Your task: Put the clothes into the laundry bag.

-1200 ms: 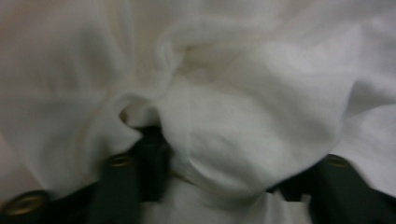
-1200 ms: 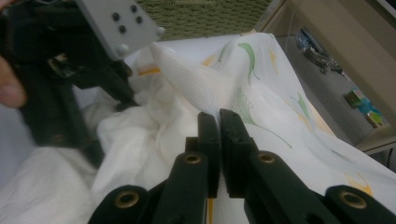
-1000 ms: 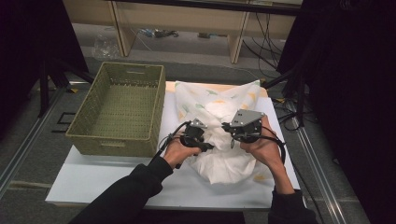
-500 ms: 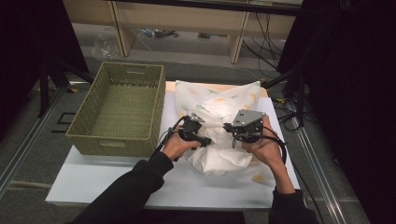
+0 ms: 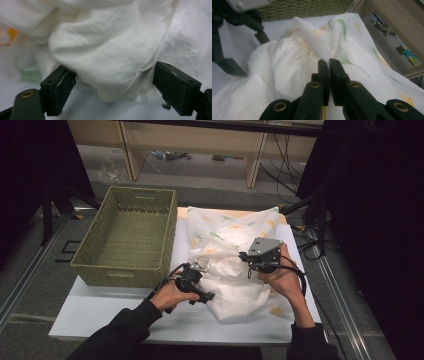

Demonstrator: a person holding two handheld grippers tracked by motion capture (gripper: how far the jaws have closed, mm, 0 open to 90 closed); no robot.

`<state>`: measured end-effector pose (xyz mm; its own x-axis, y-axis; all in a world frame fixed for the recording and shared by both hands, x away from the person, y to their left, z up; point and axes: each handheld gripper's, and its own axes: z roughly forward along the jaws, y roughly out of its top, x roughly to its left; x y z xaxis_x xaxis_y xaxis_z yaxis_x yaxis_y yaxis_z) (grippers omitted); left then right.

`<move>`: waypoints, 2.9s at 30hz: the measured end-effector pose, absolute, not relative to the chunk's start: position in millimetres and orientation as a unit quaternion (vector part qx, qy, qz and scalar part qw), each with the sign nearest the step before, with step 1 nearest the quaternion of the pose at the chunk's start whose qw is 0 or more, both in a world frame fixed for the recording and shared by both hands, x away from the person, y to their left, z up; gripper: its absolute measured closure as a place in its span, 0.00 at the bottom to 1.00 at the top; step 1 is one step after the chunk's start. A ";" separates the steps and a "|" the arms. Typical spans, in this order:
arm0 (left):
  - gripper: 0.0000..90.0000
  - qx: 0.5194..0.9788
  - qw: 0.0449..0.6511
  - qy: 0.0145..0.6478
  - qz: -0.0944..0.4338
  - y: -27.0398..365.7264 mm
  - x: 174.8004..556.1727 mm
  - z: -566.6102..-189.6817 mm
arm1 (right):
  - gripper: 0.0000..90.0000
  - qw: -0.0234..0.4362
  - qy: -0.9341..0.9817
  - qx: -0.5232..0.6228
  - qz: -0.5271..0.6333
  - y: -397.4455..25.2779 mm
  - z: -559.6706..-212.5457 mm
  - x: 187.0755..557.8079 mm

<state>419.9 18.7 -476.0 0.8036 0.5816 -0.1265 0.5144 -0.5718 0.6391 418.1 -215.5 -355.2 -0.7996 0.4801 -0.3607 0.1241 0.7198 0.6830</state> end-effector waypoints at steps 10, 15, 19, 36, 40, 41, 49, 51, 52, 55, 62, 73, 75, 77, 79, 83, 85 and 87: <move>0.89 0.829 0.462 0.309 0.058 -16.9 448.0 -445.3 | 0.98 0.262 0.891 0.165 0.331 -209.8 -355.6 414.0; 0.89 0.820 0.453 0.340 0.080 -19.5 471.6 -452.0 | 0.99 0.265 0.885 0.174 0.341 -211.9 -348.3 410.3; 0.85 0.825 0.413 0.379 0.070 -17.7 487.5 -480.3 | 0.99 0.257 0.892 0.164 0.333 -208.8 -354.1 412.5; 0.23 0.848 0.411 0.329 0.061 15.5 411.8 -447.3 | 0.98 0.255 0.895 0.173 0.322 -210.6 -360.3 415.8; 0.19 0.847 0.401 0.342 0.063 4.0 410.1 -462.1 | 0.98 0.256 0.894 0.180 0.320 -209.6 -361.3 414.5; 0.19 0.847 0.402 0.344 0.059 -1.8 411.5 -465.8 | 0.98 0.255 0.895 0.179 0.319 -209.1 -361.5 414.7; 0.78 0.840 0.435 0.318 0.067 -26.4 434.7 -481.2 | 0.98 0.241 0.904 0.178 0.306 -208.0 -373.3 416.5; 0.89 0.839 0.434 0.314 0.089 -22.3 440.5 -477.5 | 0.98 0.243 0.904 0.168 0.309 -208.8 -372.2 417.1; 0.91 0.830 0.444 0.326 0.091 -22.0 443.2 -476.3 | 0.98 0.243 0.903 0.168 0.312 -209.3 -370.2 416.4; 0.93 0.823 0.443 0.334 0.122 -20.9 457.2 -467.0 | 0.99 0.244 0.900 0.175 0.316 -209.7 -365.8 413.7; 0.93 0.794 0.463 0.374 0.128 -33.3 480.5 -464.1 | 0.99 0.249 0.900 0.168 0.316 -210.5 -356.5 407.8; 0.65 0.813 0.437 0.376 0.085 -9.8 468.4 -471.1 | 0.99 0.235 0.907 0.170 0.306 -209.5 -369.9 410.7; 0.52 0.809 0.439 0.381 0.086 0.7 458.6 -463.3 | 0.99 0.232 0.908 0.170 0.304 -210.2 -369.4 411.8; 0.48 0.793 0.462 0.389 0.082 11.9 449.7 -455.5 | 0.99 0.232 0.908 0.170 0.304 -210.2 -369.6 411.4; 0.43 0.788 0.463 0.400 0.074 19.9 446.0 -449.7 | 0.99 0.229 0.909 0.172 0.303 -210.0 -370.0 410.9; 0.34 0.794 0.449 0.399 0.088 21.2 443.9 -449.9 | 0.99 0.233 0.908 0.170 0.305 -208.5 -369.8 411.3; 0.30 0.792 0.440 0.410 0.110 19.4 447.4 -454.8 | 0.99 0.236 0.907 0.170 0.304 -208.2 -369.7 410.5; 0.31 0.794 0.433 0.410 0.118 18.5 454.3 -459.8 | 0.99 0.234 0.908 0.169 0.304 -207.4 -369.5 410.3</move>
<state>454.3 18.5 -459.8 0.6365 0.7528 -0.1678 0.5495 -0.2899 0.7836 410.3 -207.4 -369.5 -0.8336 0.4489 -0.3219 0.1649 0.7584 0.6306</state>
